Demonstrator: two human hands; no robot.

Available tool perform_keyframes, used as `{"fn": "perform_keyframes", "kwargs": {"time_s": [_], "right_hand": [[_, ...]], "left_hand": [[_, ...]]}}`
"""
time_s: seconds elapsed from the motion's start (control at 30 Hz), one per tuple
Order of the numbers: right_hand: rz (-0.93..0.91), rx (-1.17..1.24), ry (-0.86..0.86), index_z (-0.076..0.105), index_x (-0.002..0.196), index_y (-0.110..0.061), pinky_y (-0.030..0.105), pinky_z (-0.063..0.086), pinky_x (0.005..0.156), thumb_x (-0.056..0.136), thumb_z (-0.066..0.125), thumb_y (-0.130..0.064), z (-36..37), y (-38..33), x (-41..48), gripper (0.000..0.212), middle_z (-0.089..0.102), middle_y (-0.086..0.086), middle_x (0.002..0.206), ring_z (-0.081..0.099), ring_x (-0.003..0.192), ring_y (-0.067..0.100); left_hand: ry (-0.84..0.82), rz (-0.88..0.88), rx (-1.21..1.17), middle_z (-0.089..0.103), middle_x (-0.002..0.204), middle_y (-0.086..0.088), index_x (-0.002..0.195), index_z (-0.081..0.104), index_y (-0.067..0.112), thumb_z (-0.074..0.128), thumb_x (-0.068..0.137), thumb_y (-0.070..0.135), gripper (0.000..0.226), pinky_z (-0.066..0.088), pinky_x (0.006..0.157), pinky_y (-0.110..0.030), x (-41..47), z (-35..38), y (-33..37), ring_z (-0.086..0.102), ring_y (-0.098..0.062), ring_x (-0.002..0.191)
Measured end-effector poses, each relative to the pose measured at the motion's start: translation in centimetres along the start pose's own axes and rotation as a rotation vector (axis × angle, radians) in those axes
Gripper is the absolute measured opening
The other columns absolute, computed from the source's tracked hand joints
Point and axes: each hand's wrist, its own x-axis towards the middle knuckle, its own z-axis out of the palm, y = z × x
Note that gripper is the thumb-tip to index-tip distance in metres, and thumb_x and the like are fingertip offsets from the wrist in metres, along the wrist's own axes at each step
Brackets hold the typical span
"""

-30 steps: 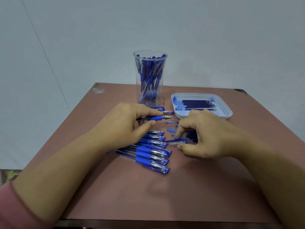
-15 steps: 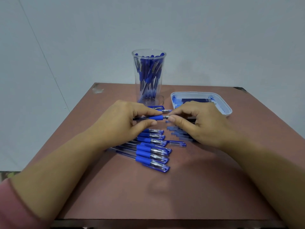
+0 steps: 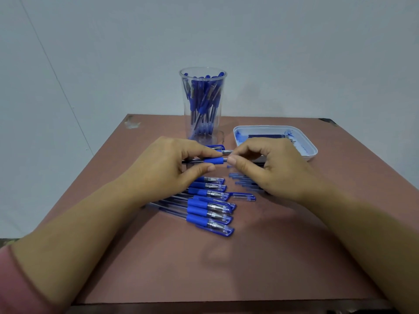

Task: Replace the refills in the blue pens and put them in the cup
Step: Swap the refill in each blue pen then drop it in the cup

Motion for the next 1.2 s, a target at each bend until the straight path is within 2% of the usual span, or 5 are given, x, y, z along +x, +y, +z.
{"fn": "perform_keyframes", "kwargs": {"time_s": [0.17,0.33,0.5,0.67,1.2], "right_hand": [[-0.003,0.011,-0.020,0.064,0.101,-0.033,0.024,0.052,0.079,0.080,0.076,-0.031,0.08,0.12,-0.10,0.024,0.067,-0.010,0.092,0.064,0.085,0.010],[0.027,-0.044,-0.021,0.072,0.092,-0.028,0.035,0.052,0.074,0.089,0.066,-0.035,0.27,0.56,0.18,0.009,0.070,-0.008,0.081,0.065,0.078,0.011],[0.057,0.052,-0.007,0.068,0.101,-0.031,0.028,0.053,0.078,0.078,0.076,-0.037,0.21,0.38,0.09,0.025,0.070,-0.007,0.090,0.065,0.082,0.011],[0.051,0.018,-0.010,0.072,0.093,-0.029,0.032,0.054,0.076,0.086,0.070,-0.031,0.41,0.54,0.19,0.007,0.071,-0.009,0.082,0.066,0.079,0.009],[0.117,0.109,0.023,0.069,0.084,-0.029,0.021,0.053,0.075,0.081,0.075,-0.020,0.41,0.49,0.32,0.012,0.070,-0.008,0.080,0.065,0.078,0.008]], "left_hand": [[0.004,0.005,0.000,0.073,0.094,0.018,0.115,0.069,0.038,0.064,0.085,0.042,0.031,0.056,0.067,-0.037,0.08,0.11,-0.22,0.069,-0.010,0.074],[-0.012,0.001,0.023,0.072,0.087,0.017,0.116,0.068,0.039,0.063,0.086,0.046,0.031,0.055,0.062,-0.037,0.08,0.14,-0.37,0.066,-0.011,0.068],[0.004,-0.005,0.010,0.073,0.090,0.019,0.115,0.069,0.038,0.064,0.085,0.043,0.031,0.055,0.064,-0.037,0.03,0.15,-0.30,0.067,-0.009,0.069],[-0.013,-0.010,0.021,0.073,0.089,0.016,0.115,0.069,0.039,0.062,0.085,0.046,0.032,0.055,0.064,-0.037,0.06,0.16,-0.26,0.066,-0.010,0.069],[0.011,-0.030,0.052,0.071,0.082,0.018,0.114,0.070,0.036,0.070,0.087,0.035,0.027,0.054,0.063,-0.033,0.10,0.02,-0.23,0.063,-0.006,0.065]]}}
